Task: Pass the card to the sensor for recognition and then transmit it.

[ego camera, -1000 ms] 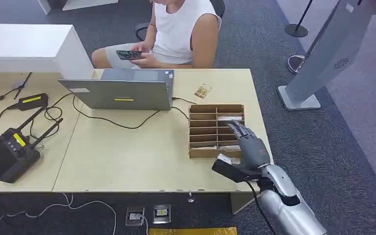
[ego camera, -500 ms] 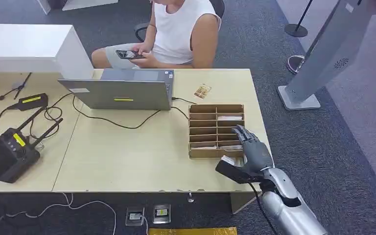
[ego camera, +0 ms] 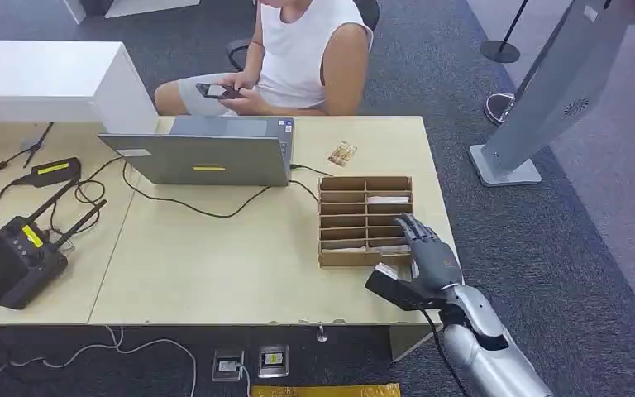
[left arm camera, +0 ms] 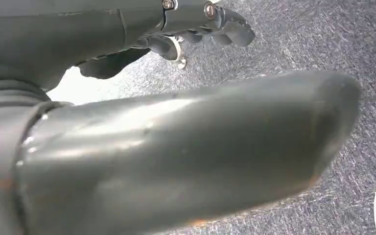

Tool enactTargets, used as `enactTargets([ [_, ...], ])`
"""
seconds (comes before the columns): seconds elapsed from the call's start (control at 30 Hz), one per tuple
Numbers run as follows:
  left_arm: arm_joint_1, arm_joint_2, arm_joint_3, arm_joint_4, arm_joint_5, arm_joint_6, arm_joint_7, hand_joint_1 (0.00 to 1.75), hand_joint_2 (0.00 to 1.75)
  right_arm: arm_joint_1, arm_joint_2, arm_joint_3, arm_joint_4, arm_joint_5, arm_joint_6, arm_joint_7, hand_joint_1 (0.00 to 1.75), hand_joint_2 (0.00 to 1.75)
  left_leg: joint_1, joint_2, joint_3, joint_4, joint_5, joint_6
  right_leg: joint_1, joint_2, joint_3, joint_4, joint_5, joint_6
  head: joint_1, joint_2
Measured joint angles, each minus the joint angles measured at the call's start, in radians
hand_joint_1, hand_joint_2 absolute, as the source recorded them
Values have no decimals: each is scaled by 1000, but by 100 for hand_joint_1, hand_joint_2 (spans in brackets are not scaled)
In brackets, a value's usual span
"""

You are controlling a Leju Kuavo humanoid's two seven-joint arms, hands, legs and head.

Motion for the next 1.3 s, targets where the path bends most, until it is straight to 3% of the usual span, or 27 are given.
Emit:
enactTargets([
  [0.03, 0, 0, 0, 0, 0, 0, -1, 0, 0, 0, 0, 0, 0, 0, 1, 1, 122, 175, 0, 0, 0, 0, 0, 0, 0, 0, 0, 0, 0, 0, 0, 0],
  [0.07, 0, 0, 0, 0, 0, 0, -2, 0, 0, 0, 0, 0, 0, -2, 2, 1, 58, 175, 0, 0, 0, 0, 0, 0, 0, 0, 0, 0, 0, 0, 0, 0],
  [0.13, 0, 0, 0, 0, -2, 0, -3, 0, 0, 0, 0, 0, 0, -6, 3, 1, 54, 175, 0, 0, 0, 0, 0, 0, 0, 0, 0, 0, 0, 0, 0, 0],
  [0.2, 0, 0, 0, 0, -4, 0, -3, 0, 0, 0, 0, 0, 0, -9, 4, 1, 0, 175, 0, 0, 0, 0, 0, 0, 0, 0, 0, 0, 0, 0, 0, 0],
  [0.53, 0, 0, 0, 0, -10, 0, -6, 0, 0, 0, 3, 0, -14, -9, 8, 1, 0, 175, 0, 0, 0, 0, 0, 0, 0, 0, 0, 0, 0, 0, 0, 0],
  [0.57, 0, 0, 0, 0, -10, 0, -6, 0, 0, -1, 3, 0, -16, -8, 9, 0, 56, 175, 0, 0, 0, 0, 0, 0, 0, 0, 0, 0, 0, 0, 0, 0],
  [0.6, 0, 0, 0, 0, -10, 0, -6, 0, 0, -1, 3, 0, -18, -8, 10, 1, 175, 175, 0, 0, 0, 0, 0, 0, 0, 0, 0, 0, 0, 0, 0, 0],
  [1.3, 0, 0, 0, 0, -7, 0, -10, 0, 0, -22, 10, 2, -19, -9, 21, -5, 175, 175, 0, 0, 0, 0, 0, 0, 0, 0, 0, 0, 0, 0, 0, 0],
])
